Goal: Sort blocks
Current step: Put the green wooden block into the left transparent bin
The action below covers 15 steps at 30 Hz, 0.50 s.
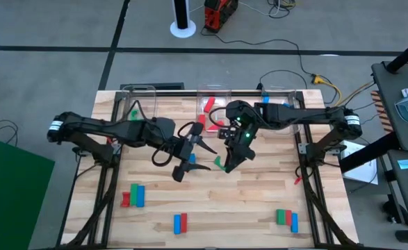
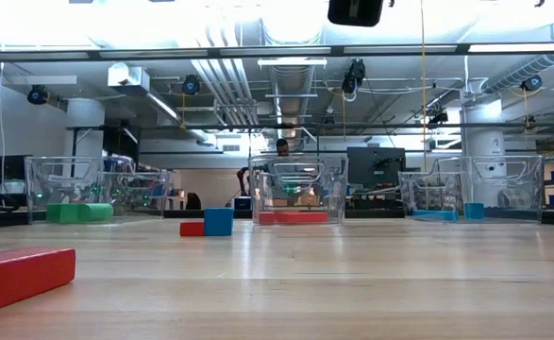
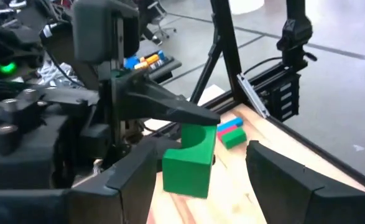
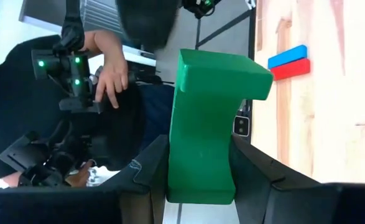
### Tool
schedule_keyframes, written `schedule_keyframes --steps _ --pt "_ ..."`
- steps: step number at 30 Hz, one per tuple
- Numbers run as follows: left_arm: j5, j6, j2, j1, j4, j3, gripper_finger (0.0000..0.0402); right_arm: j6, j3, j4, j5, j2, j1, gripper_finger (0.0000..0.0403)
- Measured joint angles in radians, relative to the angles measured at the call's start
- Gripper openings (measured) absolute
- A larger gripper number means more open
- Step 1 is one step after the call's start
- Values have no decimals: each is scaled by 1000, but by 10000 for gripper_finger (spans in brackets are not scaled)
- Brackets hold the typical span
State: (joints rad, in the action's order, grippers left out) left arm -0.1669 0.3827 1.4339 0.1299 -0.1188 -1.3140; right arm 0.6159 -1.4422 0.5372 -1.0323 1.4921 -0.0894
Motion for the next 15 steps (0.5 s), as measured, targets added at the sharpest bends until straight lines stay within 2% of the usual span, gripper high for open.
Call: schedule_keyframes --steps 6,15 --pt "55 1 43 -1 29 0 222 0 0 -8 0 0 0 123" --pt "-7 -9 66 -5 88 0 222 1 0 -86 -15 -1 2 123"
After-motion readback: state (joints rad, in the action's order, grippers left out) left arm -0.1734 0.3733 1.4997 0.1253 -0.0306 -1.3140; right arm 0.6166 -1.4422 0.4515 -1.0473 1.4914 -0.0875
